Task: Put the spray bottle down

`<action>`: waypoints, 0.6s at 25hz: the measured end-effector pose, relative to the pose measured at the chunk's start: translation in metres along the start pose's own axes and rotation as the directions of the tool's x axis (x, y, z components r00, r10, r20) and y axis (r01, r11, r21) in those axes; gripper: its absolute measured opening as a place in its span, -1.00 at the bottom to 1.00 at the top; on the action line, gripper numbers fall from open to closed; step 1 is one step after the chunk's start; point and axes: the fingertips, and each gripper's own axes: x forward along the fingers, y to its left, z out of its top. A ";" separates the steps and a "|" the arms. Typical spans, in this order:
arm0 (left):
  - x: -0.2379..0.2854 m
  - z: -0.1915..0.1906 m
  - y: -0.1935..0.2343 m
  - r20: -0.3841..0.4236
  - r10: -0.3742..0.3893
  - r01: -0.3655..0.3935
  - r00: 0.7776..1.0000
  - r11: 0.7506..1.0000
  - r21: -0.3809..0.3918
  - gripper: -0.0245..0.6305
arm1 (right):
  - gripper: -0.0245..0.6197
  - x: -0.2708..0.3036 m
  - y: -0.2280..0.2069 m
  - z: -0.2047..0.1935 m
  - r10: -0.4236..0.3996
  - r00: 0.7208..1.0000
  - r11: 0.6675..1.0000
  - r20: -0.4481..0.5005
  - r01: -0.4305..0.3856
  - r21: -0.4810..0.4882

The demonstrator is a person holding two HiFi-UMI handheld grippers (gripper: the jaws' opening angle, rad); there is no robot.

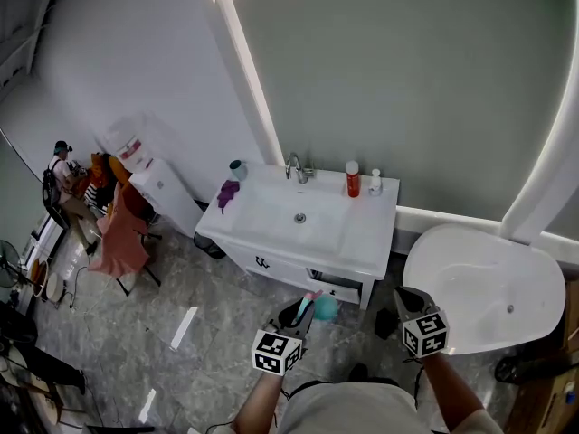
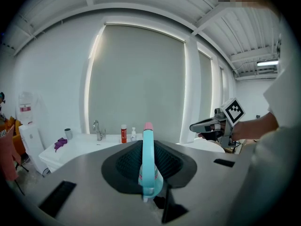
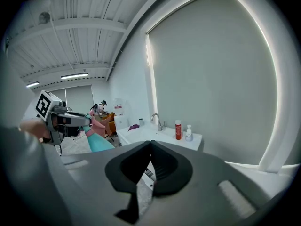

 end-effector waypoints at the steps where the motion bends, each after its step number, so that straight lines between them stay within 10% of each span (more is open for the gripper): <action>1: 0.005 0.001 0.001 -0.002 -0.001 0.001 1.000 1.000 -0.001 -0.72 | -0.89 0.003 -0.004 0.000 -0.001 1.000 1.000 -0.003 0.001 0.003; 15: 0.068 0.009 0.034 -0.031 -0.068 0.068 0.997 0.998 -0.013 -0.72 | -0.89 0.050 -0.036 0.003 -0.046 0.998 0.998 -0.039 0.048 0.031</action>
